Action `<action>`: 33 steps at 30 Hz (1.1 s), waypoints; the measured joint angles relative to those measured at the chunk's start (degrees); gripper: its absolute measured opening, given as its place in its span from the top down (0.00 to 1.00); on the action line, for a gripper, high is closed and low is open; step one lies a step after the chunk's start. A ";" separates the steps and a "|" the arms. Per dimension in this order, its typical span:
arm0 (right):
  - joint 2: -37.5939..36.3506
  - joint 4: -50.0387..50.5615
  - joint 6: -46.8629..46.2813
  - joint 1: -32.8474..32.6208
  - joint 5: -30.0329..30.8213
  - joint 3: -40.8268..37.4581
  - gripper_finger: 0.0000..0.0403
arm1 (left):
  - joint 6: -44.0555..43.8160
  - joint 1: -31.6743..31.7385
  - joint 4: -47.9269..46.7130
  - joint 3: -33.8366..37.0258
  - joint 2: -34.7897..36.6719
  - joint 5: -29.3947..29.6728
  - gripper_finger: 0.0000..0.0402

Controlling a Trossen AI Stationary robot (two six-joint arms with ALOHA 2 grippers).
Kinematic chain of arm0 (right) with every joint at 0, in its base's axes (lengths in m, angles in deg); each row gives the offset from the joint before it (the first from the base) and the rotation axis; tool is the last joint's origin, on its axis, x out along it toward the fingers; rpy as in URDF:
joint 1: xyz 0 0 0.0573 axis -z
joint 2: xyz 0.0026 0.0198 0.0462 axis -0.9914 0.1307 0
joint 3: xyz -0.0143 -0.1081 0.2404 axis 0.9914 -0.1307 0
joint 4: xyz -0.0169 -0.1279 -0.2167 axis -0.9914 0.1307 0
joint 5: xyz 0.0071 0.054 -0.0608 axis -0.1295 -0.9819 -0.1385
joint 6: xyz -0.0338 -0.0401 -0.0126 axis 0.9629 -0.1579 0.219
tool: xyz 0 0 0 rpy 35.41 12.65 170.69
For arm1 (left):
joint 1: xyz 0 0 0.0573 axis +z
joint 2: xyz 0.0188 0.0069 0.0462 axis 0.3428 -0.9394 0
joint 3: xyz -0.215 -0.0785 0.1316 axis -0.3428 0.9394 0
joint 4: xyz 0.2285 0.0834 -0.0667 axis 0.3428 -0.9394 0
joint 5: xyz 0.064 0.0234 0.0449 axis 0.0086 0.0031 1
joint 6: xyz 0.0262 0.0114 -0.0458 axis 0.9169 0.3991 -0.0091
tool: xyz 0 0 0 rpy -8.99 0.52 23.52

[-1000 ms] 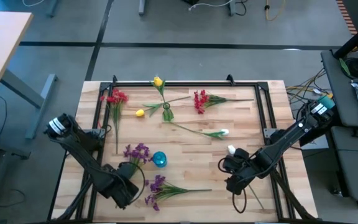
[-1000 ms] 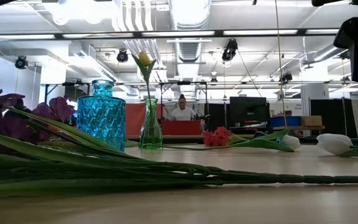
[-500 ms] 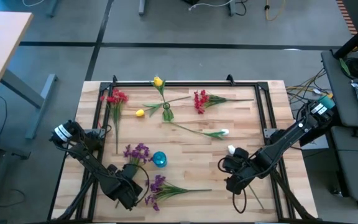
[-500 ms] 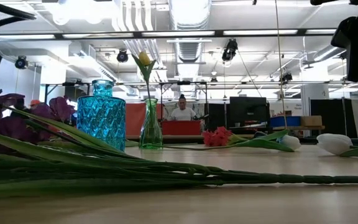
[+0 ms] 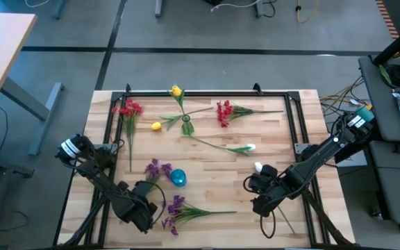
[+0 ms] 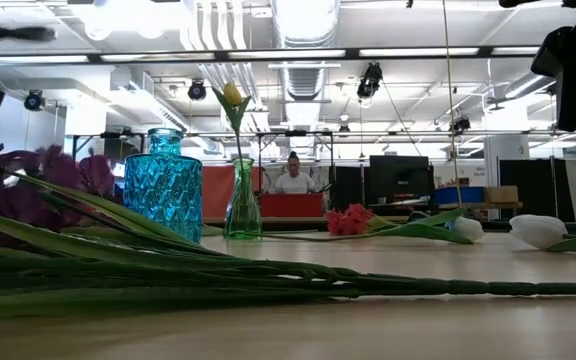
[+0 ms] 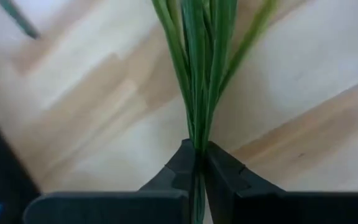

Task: Sort flowers into vase by color
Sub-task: Put the left purple flowers into the blue vase

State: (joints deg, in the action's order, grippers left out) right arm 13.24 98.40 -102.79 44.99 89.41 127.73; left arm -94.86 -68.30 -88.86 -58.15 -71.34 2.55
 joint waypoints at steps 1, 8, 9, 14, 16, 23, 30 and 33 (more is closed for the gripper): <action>0.00 0.00 0.00 0.00 0.01 0.00 0.15 | -0.16 -0.04 -1.71 -0.93 0.82 1.04 0.99; 0.00 -0.27 1.17 0.00 1.55 0.00 0.15 | 0.82 -0.04 -14.87 -9.19 8.31 15.61 1.00; 0.00 -0.37 1.49 0.00 1.57 0.00 0.15 | 0.81 -0.04 -17.56 -10.49 9.42 17.81 1.00; 0.00 -0.89 2.19 0.00 2.91 0.00 0.15 | 4.05 -0.47 -25.08 -16.80 14.44 36.14 1.00; 0.00 -1.73 2.50 0.00 2.94 0.00 0.15 | 9.89 -0.73 -22.28 -18.22 16.58 45.46 1.00; 0.00 -3.41 3.94 0.00 4.66 0.00 0.15 | 49.37 -1.14 7.46 -15.31 23.34 61.87 1.00; 0.00 -3.46 4.09 0.00 6.55 0.00 0.15 | 89.75 -0.84 54.19 0.47 28.00 52.19 1.00; 0.00 -3.57 4.09 0.00 7.05 0.00 0.15 | 105.39 -0.45 80.80 10.48 28.78 43.50 1.00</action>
State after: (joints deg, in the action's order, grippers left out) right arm 13.24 94.82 -98.70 44.99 96.45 127.73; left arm 10.53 -68.75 -8.06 -47.67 -42.56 46.05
